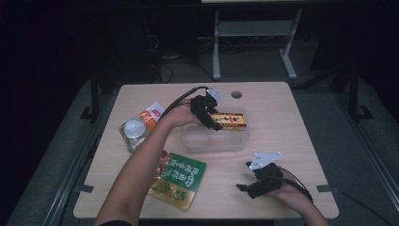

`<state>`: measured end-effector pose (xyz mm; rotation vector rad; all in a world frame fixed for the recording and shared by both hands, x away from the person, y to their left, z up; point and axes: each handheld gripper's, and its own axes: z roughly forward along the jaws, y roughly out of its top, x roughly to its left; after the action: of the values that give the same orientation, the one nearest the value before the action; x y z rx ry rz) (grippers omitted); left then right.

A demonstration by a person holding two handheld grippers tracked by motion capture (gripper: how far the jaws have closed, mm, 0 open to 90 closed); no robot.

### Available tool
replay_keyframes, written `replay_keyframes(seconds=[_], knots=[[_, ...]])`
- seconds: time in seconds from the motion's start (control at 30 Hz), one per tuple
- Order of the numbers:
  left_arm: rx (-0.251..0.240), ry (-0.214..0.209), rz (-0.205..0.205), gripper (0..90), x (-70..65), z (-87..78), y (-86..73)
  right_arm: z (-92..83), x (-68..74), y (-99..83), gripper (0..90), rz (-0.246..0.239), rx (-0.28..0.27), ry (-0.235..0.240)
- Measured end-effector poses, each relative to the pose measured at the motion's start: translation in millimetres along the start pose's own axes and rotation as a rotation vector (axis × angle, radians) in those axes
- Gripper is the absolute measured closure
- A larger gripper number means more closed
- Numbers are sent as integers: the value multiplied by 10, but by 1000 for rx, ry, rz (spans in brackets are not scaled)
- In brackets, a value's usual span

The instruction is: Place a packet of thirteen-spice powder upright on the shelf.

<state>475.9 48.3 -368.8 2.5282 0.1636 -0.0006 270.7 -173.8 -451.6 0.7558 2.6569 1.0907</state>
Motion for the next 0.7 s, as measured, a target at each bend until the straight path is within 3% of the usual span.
replay_keyframes(seconds=[0.7], knots=[[10, 7, 9, 314, 3, -8, 80, -2, -10, -2, 133, 1, 6, -6]])
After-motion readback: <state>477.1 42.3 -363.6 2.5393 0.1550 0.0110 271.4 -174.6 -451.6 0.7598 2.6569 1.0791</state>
